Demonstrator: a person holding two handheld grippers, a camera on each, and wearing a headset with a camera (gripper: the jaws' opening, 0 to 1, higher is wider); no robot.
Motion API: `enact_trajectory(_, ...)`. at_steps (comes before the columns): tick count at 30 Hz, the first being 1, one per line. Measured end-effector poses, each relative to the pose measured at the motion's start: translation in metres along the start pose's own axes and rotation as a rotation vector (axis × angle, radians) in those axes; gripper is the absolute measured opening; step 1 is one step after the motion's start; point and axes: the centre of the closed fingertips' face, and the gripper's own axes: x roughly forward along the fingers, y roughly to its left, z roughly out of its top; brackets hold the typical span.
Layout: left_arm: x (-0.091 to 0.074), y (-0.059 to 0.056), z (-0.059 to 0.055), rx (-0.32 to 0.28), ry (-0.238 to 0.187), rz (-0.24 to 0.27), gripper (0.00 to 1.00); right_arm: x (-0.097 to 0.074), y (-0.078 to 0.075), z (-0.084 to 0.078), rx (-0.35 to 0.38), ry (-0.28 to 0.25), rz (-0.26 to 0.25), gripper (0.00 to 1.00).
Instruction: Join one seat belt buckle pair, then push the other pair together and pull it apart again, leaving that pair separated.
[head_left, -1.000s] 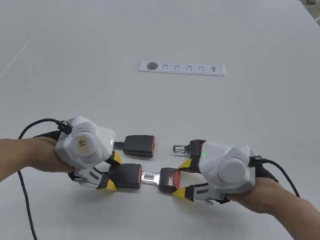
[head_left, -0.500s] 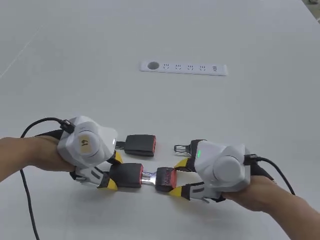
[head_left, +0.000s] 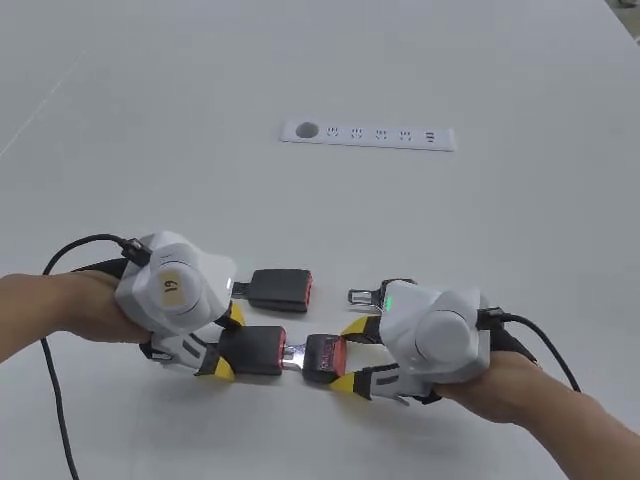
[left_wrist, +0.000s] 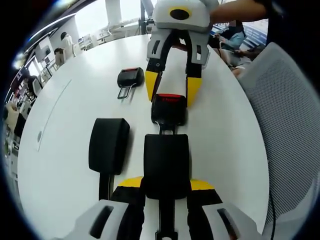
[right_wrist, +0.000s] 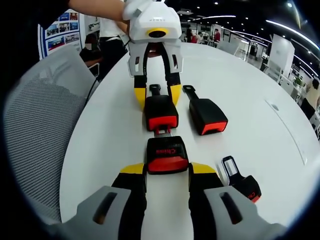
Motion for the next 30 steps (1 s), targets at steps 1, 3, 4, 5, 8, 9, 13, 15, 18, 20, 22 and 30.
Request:
enact_trajectory(1, -0.0001, -0.0001, -0.0001, 0.0, 0.0, 0.001, 0.32, 0.0005, -0.0003, 0.0, -0.002, 0.0, 0.002, 0.3)
enact_trajectory(3, -0.0001, 0.0, -0.0005, 0.001, -0.001, 0.001, 0.32, 0.0012, -0.0009, -0.0002, -0.004, 0.0, 0.004, 0.3)
enact_trajectory(4, 0.0, 0.0001, -0.0008, 0.0, -0.002, 0.001, 0.32, 0.001, -0.0005, 0.0001, -0.007, 0.0, 0.006, 0.3)
enact_trajectory(5, 0.0, 0.0001, -0.001, 0.003, -0.002, 0.001, 0.32, 0.0011, -0.0003, 0.0002, -0.008, 0.0, 0.006, 0.3)
enact_trajectory(8, 0.0001, 0.0001, -0.0016, 0.008, -0.002, 0.0, 0.32, 0.0027, -0.0004, 0.0001, -0.016, 0.004, 0.01, 0.29)
enact_trajectory(9, 0.0001, 0.0001, -0.0017, 0.007, -0.003, -0.001, 0.32, 0.0027, -0.0002, -0.0001, -0.016, 0.005, 0.011, 0.29)
enact_trajectory(13, 0.0001, 0.0001, -0.0013, 0.004, -0.008, -0.001, 0.32, 0.0043, 0.0002, 0.0005, -0.02, 0.008, 0.016, 0.29)
enact_trajectory(15, 0.0001, -0.0002, -0.0008, 0.005, -0.006, -0.001, 0.32, 0.0043, 0.0008, 0.0002, -0.017, 0.012, 0.015, 0.29)
enact_trajectory(18, 0.0, -0.0007, 0.0001, 0.008, -0.008, -0.002, 0.32, 0.0045, 0.0011, 0.0004, -0.015, 0.012, 0.014, 0.28)
enact_trajectory(20, 0.0, -0.0009, 0.0003, 0.012, -0.007, -0.003, 0.32, 0.0049, 0.0015, 0.001, -0.016, 0.013, 0.017, 0.28)
enact_trajectory(22, 0.0001, -0.0008, 0.0002, 0.017, -0.005, -0.003, 0.32, 0.0056, 0.0012, 0.0019, -0.018, 0.015, 0.019, 0.28)
enact_trajectory(30, 0.0001, -0.0011, 0.0012, 0.016, -0.003, -0.003, 0.31, 0.0068, 0.003, 0.0032, -0.02, 0.022, 0.025, 0.28)
